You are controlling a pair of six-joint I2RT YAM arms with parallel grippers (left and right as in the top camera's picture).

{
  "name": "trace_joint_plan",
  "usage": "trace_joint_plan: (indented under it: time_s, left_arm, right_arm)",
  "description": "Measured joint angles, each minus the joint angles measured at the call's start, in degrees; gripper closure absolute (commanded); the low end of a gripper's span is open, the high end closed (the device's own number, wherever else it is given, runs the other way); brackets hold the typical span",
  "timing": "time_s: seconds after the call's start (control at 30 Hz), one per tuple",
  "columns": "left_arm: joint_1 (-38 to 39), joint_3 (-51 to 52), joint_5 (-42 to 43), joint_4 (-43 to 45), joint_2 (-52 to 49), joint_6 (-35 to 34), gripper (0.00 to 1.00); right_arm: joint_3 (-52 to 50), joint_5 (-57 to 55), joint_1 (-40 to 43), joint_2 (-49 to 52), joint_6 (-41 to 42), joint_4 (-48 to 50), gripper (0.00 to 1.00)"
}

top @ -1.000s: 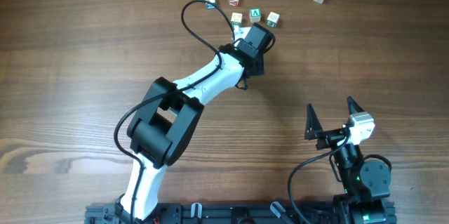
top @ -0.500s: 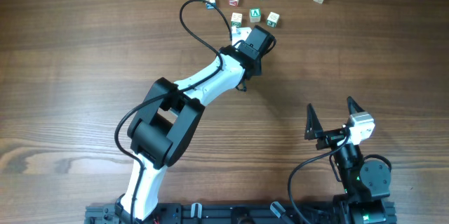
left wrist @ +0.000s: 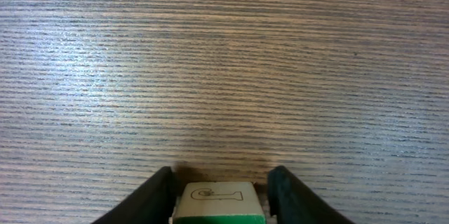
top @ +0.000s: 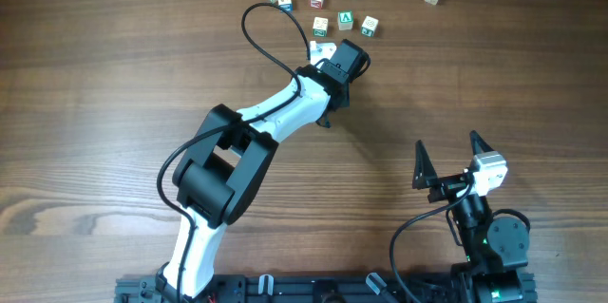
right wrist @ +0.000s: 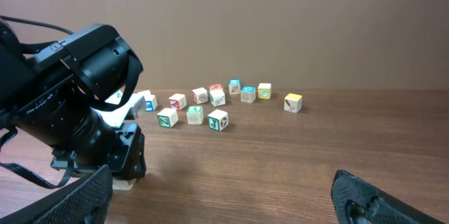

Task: Form a tower
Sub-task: 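Lower the N block onto the table and open the left gripper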

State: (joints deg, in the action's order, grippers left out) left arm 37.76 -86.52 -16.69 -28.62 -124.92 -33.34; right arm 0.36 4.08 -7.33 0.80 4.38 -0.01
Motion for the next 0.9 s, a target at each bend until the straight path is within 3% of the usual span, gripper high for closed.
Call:
trace_joint_plan:
  time_s: [0.37, 0.9]
  left_arm:
    - [0.00, 0.00, 0.00, 0.00, 0.00, 0.09, 0.66]
    - [0.00, 0.00, -2.67, -0.26, 0.00, 1.16, 0.59]
  right_arm:
    - [0.00, 0.00, 0.00, 0.00, 0.00, 0.00, 0.00]
    - [0.00, 0.00, 0.00, 0.00, 0.02, 0.00, 0.00]
